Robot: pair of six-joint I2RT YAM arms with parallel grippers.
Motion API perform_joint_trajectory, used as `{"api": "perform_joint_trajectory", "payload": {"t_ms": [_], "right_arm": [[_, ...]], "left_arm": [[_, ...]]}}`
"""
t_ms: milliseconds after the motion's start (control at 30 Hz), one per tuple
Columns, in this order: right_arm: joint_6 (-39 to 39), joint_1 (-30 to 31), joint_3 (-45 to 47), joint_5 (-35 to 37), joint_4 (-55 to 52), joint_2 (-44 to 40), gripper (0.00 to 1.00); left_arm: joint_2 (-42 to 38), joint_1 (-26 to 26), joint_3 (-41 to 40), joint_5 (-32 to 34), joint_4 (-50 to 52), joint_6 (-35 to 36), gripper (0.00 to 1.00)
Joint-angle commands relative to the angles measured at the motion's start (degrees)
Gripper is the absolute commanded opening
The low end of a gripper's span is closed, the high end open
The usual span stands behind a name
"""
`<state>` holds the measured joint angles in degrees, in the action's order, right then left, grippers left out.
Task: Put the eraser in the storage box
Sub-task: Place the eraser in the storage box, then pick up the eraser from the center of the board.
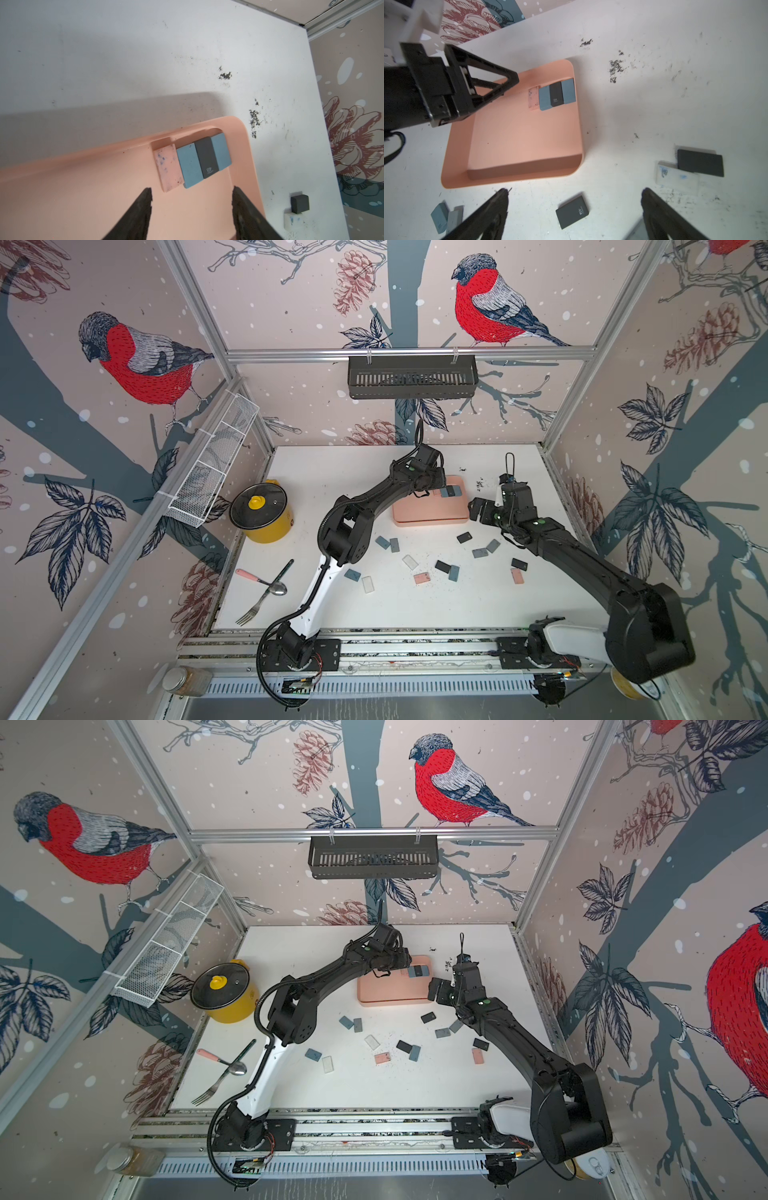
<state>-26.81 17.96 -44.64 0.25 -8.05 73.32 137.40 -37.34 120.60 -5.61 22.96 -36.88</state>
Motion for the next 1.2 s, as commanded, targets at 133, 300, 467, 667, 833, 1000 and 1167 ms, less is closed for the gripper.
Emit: {"api": "perform_joint_trajectory", "payload": {"t_ms": [133, 300, 467, 667, 833, 1000, 1167], "right_arm": [[-4.06, 4.86, 2.66, 4.43, -0.51, 1.06, 0.99], [-7.32, 9.04, 4.70, 5.25, 1.55, 3.51, 1.00], [-9.93, 12.61, 6.18, 6.67, 3.96, 7.35, 0.98], [-12.32, 13.92, 7.75, 5.59, 7.20, 10.34, 0.93], [-11.88, 13.71, 6.55, 6.93, 7.53, 13.00, 0.92], [-11.87, 12.91, 5.95, 6.38, 8.61, 15.34, 0.88], [-11.52, 12.96, 4.77, 6.96, 8.41, 17.11, 0.87]], "left_arm": [[-11.65, -0.08, -12.74, -1.74, -6.59, 0.11, 0.97], [-20.78, -0.04, -23.67, -3.83, -11.49, 0.19, 0.98], [-30.79, -0.04, -39.05, -6.40, -19.84, -1.67, 0.98], [-41.23, -0.04, -54.88, -8.16, -27.20, -3.00, 0.98], [-47.99, -0.04, -66.48, -8.76, -34.71, -4.72, 0.98], [-50.27, -0.05, -71.05, -10.10, -37.81, -5.22, 0.98], [-50.24, -0.08, -72.24, -10.50, -38.85, -5.85, 0.98]]}}
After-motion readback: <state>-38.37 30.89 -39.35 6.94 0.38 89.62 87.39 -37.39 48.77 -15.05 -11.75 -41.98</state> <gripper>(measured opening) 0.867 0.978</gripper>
